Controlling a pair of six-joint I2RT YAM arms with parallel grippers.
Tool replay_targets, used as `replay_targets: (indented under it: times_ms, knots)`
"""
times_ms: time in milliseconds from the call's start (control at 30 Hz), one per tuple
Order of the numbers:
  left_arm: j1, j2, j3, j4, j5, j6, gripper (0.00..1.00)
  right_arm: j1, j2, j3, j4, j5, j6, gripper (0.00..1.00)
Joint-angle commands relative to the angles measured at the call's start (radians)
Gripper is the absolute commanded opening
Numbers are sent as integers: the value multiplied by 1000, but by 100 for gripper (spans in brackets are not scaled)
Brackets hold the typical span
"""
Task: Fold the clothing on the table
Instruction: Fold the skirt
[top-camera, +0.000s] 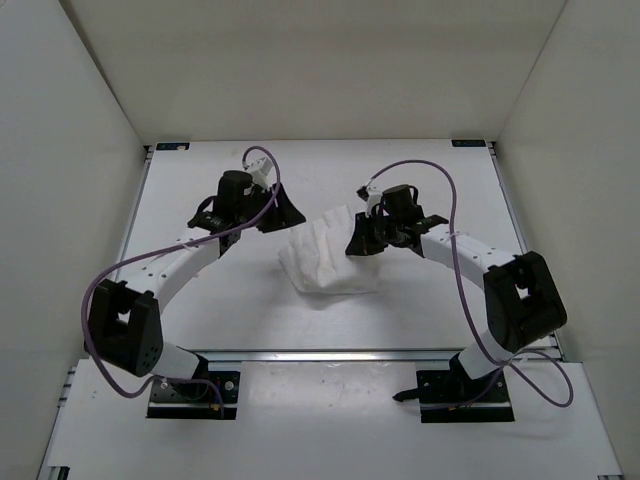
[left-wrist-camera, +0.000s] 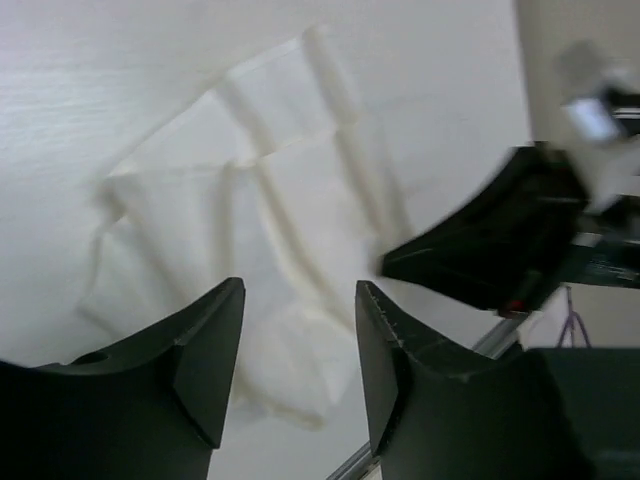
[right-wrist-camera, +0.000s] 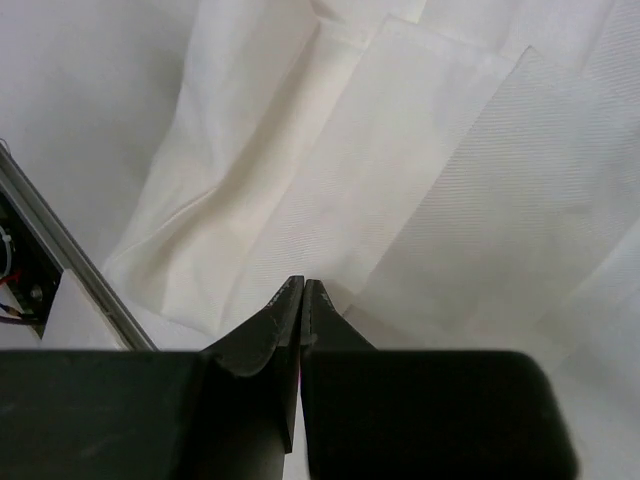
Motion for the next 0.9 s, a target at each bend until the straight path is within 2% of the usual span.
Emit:
replay_targets:
  times_ms: [0, 67, 100, 167, 233, 300, 467, 733, 867]
  knots:
    - [-89, -12, 18, 143, 57, -63, 57, -14, 32, 18, 64, -18, -20, 0]
    - [-135, 29, 22, 176, 45, -80, 52, -14, 57, 24, 76, -24, -22, 0]
    - [-155, 68, 32, 199, 48, -92, 42, -10, 75, 27, 80, -25, -17, 0]
    - [-188, 115, 23, 206, 7, -97, 14, -14, 98, 32, 91, -11, -17, 0]
    - [-241, 143, -2, 200, -70, -97, 0, -14, 112, 28, 94, 4, -16, 0]
    - [-257, 169, -49, 203, -148, -109, 0, -27, 119, 15, 100, 5, -4, 0]
    - [-251, 203, -65, 153, -239, -79, 0, -72, 100, -42, 142, -11, 3, 0]
    - [-189, 136, -191, 130, -240, -65, 0, -179, 80, -129, 168, -41, -10, 0]
    - [-166, 128, -180, 98, -243, -44, 0, -196, 95, -104, 150, -65, -20, 0]
